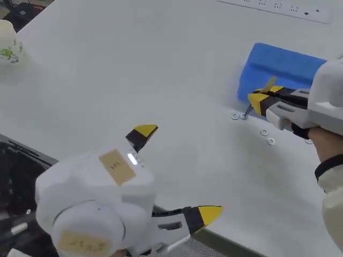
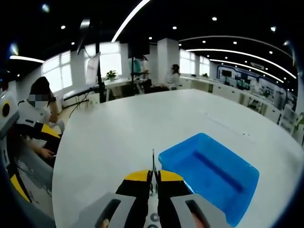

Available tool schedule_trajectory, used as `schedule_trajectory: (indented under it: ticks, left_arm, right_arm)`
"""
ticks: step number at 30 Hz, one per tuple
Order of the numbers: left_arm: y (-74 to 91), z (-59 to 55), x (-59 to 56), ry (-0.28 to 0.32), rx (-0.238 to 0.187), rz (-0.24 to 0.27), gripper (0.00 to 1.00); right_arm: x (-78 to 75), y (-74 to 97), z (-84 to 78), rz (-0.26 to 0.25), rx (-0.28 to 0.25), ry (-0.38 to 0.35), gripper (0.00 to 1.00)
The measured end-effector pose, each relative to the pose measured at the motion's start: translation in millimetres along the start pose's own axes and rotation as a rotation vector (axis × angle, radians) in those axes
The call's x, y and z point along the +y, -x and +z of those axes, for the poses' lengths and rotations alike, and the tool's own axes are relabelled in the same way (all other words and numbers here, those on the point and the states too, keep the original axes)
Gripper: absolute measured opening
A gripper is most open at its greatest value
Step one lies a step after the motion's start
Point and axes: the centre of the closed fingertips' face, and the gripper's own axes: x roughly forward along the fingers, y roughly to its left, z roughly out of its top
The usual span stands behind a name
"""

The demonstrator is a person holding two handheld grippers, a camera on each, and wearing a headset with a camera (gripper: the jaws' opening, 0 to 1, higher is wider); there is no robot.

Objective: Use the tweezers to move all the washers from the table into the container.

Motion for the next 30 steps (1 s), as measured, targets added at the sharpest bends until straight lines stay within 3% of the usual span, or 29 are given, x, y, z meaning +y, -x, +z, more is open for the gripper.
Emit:
schedule_trajectory:
  ticks: [20, 30]
  left_arm:
    - [-0.1, -5.2, -2.5, -0.021, 0.023, -0.011, 0.91]
    - [0.4, -4.4, -0.8, -0.024, 0.018, -0.001, 0.94]
  right_arm:
    - [10.6, 22.6, 9.4, 0.024, 0.018, 0.016, 0.01]
    - [13.9, 34.9, 24.4, 0.035, 0.020, 0.052, 0.01]
